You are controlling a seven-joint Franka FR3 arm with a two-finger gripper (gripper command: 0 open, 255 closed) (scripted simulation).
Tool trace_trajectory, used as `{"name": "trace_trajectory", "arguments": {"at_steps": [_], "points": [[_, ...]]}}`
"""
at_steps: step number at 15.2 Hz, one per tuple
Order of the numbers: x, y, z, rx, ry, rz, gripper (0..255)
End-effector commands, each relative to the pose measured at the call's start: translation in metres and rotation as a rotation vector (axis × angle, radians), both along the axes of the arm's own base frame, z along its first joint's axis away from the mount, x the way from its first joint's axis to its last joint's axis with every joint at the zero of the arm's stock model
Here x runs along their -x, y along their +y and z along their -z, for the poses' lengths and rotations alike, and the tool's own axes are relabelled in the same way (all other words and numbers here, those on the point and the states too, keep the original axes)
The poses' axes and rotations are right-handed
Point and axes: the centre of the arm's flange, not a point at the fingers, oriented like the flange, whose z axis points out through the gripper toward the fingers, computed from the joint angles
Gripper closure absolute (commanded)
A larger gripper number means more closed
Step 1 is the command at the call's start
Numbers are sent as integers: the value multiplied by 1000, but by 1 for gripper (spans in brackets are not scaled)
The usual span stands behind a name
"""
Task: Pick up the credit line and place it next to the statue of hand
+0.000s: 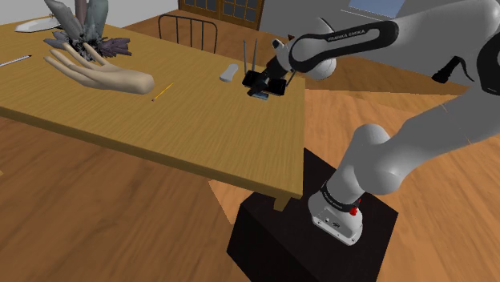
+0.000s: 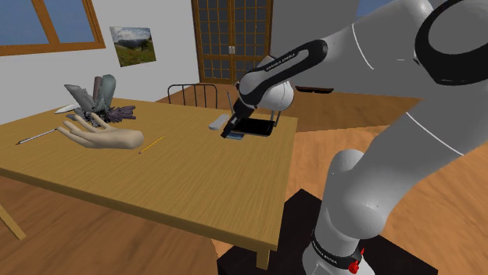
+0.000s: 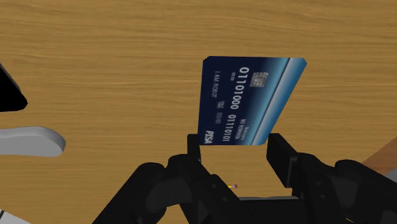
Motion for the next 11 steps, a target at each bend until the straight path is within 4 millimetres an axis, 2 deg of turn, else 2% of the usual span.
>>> {"name": "trace_trajectory", "arguments": {"at_steps": [1,11], "points": [[0,0,-10,0,1,0,255],[0,0,-63,0,1,0,255]]}}
